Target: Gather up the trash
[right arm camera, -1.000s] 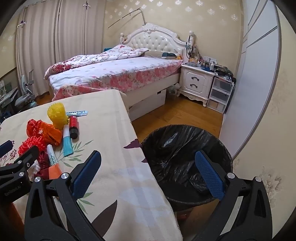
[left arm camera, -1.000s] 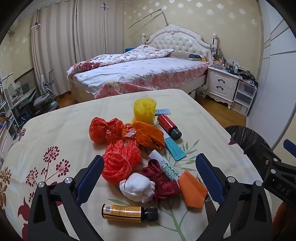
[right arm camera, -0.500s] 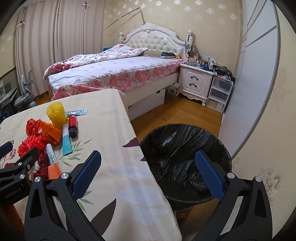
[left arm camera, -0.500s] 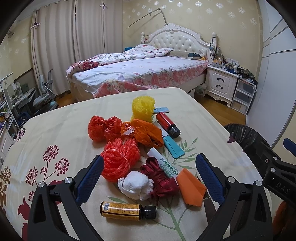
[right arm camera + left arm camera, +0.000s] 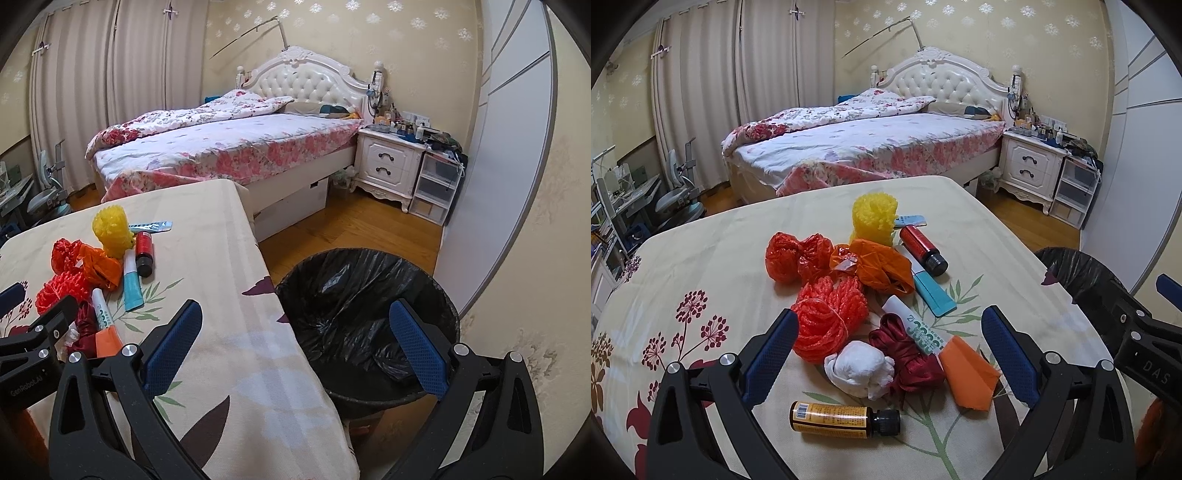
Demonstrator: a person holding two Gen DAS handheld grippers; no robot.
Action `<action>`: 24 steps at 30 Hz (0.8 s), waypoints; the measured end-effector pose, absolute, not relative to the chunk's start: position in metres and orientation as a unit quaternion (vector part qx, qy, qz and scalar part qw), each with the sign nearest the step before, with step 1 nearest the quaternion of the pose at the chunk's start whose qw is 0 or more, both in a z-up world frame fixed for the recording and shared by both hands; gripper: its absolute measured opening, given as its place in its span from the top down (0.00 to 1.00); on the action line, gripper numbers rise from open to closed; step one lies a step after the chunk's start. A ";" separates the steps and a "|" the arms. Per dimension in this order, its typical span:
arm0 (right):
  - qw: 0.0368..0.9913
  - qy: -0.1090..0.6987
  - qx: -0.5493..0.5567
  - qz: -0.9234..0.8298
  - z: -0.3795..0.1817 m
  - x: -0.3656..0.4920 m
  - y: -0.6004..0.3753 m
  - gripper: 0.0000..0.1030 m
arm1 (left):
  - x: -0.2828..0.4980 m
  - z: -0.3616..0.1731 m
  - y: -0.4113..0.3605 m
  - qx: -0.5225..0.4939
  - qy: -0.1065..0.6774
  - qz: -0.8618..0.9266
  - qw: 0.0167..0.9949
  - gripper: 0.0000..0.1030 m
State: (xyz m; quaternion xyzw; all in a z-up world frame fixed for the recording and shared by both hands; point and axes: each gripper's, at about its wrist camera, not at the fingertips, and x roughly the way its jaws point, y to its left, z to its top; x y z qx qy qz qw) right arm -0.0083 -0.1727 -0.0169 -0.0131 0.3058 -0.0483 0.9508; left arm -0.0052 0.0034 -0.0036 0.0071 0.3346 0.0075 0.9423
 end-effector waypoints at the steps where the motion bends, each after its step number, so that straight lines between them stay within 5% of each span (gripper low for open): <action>1: 0.951 0.306 -0.013 -0.048 -0.017 -0.008 -0.173 0.04 | -0.005 -0.004 0.004 0.007 0.334 0.007 0.942 0.06; 24: 0.950 0.307 -0.013 -0.048 -0.013 -0.010 -0.180 0.04 | -0.008 -0.006 -0.006 0.011 0.335 0.008 0.942 0.06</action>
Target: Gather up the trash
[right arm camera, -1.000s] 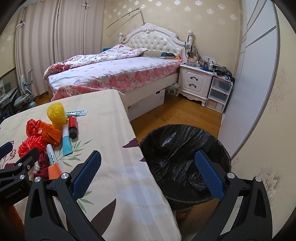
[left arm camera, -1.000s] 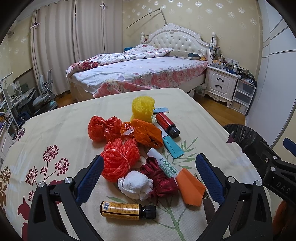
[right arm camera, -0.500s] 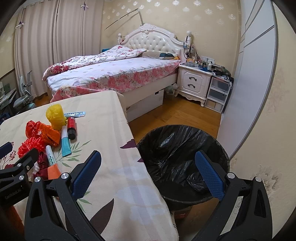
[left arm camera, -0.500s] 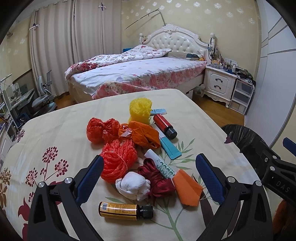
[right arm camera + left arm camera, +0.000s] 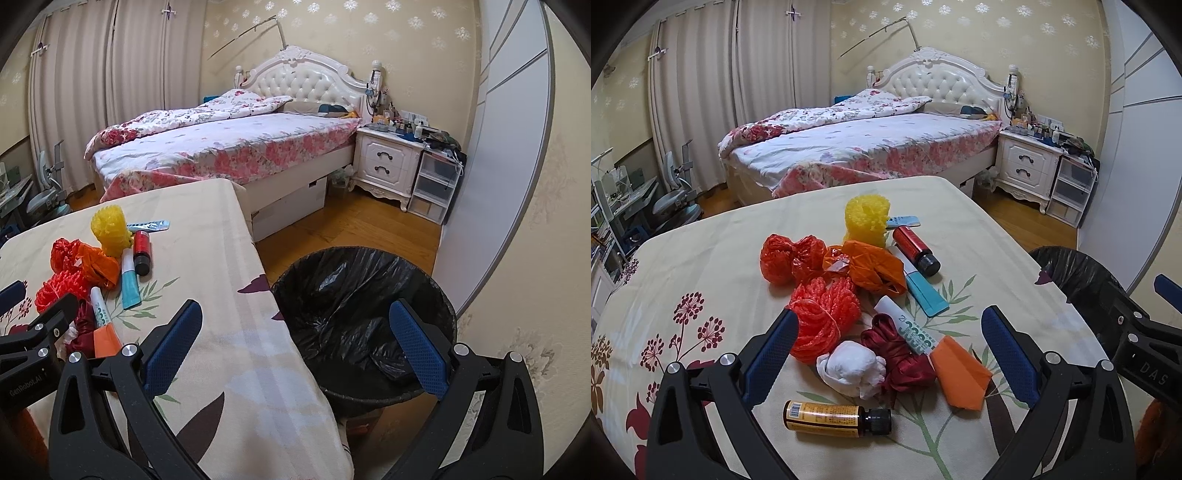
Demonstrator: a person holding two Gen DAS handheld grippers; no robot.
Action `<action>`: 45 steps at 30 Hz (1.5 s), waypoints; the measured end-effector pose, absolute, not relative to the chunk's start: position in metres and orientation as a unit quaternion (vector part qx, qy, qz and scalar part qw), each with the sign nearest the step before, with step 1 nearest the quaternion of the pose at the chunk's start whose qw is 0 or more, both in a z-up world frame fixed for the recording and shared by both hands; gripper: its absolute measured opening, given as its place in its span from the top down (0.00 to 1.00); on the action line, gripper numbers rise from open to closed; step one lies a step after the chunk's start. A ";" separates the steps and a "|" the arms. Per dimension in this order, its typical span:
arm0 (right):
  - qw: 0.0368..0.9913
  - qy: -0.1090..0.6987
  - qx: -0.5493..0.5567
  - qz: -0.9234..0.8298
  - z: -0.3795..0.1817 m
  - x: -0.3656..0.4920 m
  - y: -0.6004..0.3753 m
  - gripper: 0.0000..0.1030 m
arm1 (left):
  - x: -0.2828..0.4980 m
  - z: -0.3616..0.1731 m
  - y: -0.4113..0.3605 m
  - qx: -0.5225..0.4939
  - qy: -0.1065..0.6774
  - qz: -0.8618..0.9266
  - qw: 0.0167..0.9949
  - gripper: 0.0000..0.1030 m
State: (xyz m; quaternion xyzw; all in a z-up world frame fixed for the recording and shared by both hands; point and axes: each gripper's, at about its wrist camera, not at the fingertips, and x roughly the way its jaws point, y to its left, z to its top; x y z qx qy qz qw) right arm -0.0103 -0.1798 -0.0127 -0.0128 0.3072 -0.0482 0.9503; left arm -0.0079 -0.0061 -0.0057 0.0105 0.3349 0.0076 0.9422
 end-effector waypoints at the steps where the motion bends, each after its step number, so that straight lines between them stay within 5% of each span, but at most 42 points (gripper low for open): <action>1: 0.950 0.307 -0.013 -0.048 -0.014 -0.010 -0.179 0.04 | -0.008 -0.006 -0.006 0.011 0.335 0.008 0.942 0.06; 29: 0.950 0.310 -0.016 -0.036 -0.017 -0.016 -0.174 0.05 | -0.017 -0.008 0.019 -0.003 0.354 0.017 0.935 0.07; 33: 0.948 0.318 -0.017 -0.027 -0.020 -0.015 -0.166 0.19 | -0.025 -0.009 0.032 0.000 0.357 0.027 0.934 0.07; 45: 0.944 0.329 -0.029 -0.003 -0.026 -0.012 -0.143 0.27 | -0.036 -0.015 0.067 -0.005 0.367 0.054 0.929 0.14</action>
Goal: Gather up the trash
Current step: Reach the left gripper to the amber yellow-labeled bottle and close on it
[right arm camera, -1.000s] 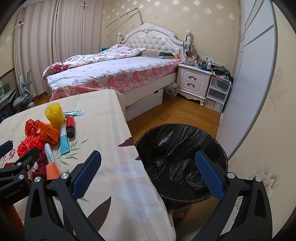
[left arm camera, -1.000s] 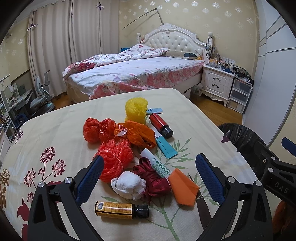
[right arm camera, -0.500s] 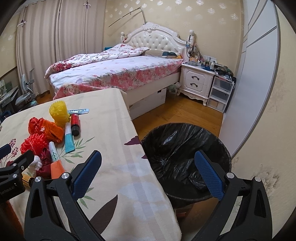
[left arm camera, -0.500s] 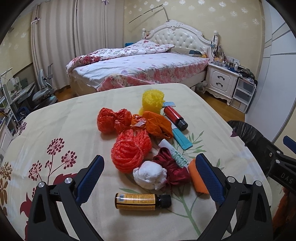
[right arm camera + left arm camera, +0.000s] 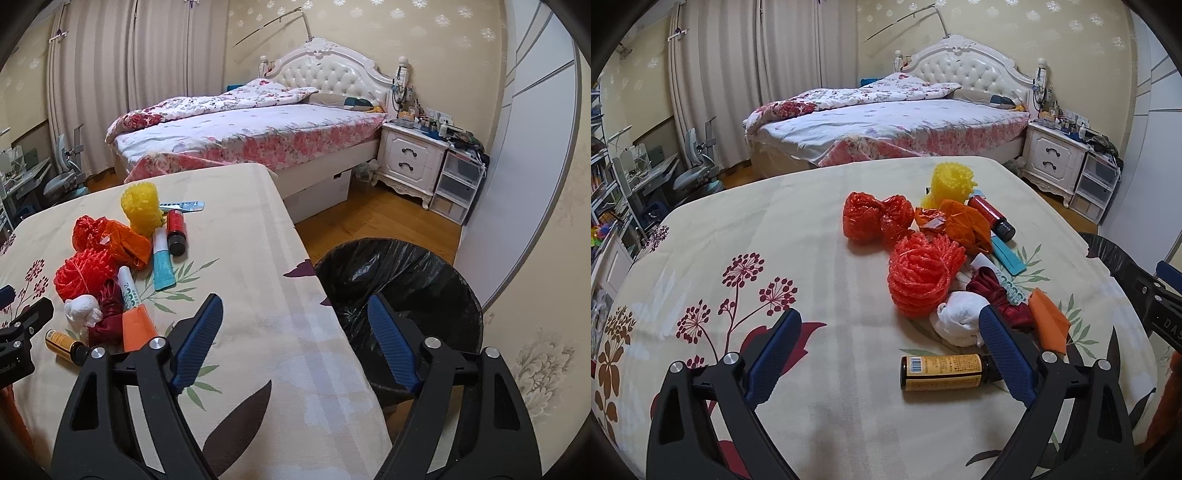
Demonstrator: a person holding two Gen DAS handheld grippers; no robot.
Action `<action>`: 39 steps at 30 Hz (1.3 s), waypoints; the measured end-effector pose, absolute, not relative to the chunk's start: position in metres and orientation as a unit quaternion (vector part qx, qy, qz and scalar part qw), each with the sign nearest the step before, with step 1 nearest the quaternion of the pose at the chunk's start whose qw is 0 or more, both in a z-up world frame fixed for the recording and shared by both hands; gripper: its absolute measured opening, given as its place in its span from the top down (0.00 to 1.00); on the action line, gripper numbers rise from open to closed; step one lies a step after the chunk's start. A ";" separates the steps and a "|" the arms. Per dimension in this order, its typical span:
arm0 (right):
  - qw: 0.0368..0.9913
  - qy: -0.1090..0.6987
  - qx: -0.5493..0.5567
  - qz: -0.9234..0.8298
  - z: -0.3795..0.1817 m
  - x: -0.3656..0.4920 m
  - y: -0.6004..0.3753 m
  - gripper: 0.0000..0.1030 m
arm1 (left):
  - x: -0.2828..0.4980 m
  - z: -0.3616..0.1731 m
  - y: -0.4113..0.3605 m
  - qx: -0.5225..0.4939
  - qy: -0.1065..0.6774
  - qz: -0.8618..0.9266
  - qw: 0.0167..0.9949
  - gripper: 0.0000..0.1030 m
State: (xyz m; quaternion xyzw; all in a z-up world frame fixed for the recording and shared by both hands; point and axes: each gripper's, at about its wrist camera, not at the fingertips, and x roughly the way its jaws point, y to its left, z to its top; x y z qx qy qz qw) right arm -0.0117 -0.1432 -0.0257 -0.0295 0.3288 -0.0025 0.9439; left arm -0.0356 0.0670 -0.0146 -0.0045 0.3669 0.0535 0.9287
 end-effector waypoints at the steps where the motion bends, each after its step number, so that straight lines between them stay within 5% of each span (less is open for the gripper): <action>1: 0.943 0.330 -0.030 0.001 -0.027 -0.012 -0.141 0.28 | -0.035 -0.015 0.069 -0.004 0.368 0.057 0.928 0.25; 39: 0.941 0.338 -0.016 0.024 -0.033 -0.035 -0.136 0.33 | -0.035 -0.039 0.038 -0.008 0.417 0.040 0.908 0.21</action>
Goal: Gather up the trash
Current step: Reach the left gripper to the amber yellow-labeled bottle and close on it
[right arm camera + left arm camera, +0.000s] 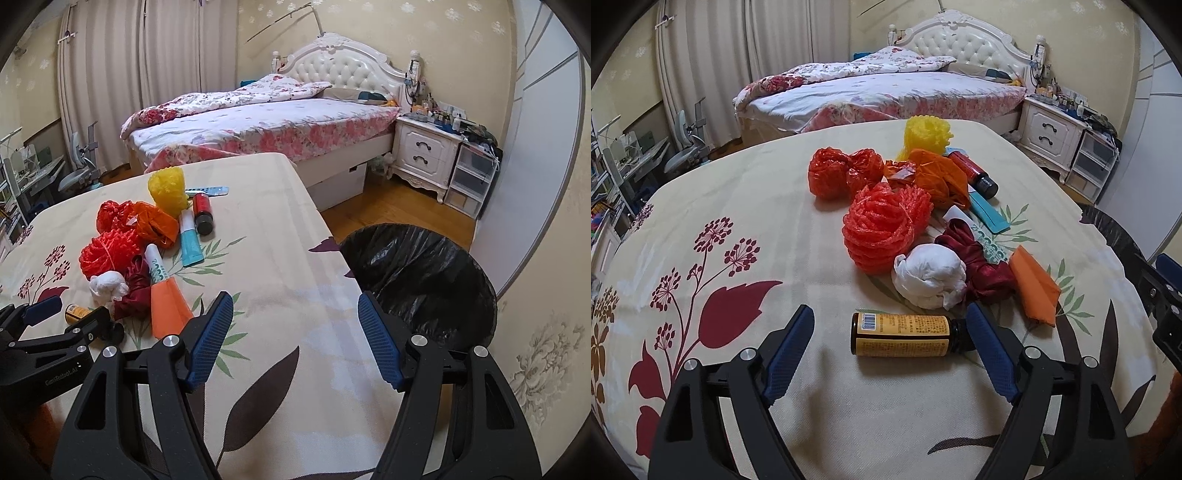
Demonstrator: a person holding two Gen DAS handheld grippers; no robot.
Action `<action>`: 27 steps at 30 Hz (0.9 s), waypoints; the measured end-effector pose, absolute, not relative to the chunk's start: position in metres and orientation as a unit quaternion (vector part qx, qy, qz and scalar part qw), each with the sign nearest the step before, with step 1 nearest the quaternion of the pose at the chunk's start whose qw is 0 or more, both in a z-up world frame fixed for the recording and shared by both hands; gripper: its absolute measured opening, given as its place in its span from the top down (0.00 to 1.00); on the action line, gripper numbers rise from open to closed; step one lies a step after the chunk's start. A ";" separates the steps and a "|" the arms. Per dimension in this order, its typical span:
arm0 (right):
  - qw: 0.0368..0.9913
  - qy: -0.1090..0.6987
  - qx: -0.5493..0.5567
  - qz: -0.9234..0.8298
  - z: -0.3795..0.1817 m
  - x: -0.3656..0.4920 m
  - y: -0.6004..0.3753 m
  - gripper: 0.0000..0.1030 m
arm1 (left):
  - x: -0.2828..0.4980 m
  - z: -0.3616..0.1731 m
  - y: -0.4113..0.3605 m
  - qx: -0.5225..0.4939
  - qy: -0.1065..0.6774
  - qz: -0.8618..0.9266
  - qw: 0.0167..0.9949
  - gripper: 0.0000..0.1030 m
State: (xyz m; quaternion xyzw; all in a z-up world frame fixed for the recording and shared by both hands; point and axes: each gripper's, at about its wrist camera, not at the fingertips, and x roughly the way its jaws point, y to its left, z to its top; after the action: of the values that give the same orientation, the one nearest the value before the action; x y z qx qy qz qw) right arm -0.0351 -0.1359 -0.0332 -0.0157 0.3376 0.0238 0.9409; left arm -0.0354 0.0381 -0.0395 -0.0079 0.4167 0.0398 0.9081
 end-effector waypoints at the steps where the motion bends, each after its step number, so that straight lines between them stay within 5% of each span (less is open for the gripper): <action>1: 0.941 0.338 -0.015 0.024 -0.033 -0.034 -0.137 0.33 | -0.036 -0.039 0.038 -0.006 0.417 0.039 0.908 0.20; 27: 0.939 0.342 -0.010 0.031 -0.039 -0.032 -0.131 0.33 | -0.030 -0.043 0.037 -0.022 0.441 0.042 0.896 0.18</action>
State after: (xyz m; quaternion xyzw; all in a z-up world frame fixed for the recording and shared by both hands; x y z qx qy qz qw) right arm -0.0317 -0.1310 -0.0390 -0.0099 0.3424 0.0309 0.9390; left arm -0.0305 0.0371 -0.0435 -0.0223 0.4407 0.0415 0.8964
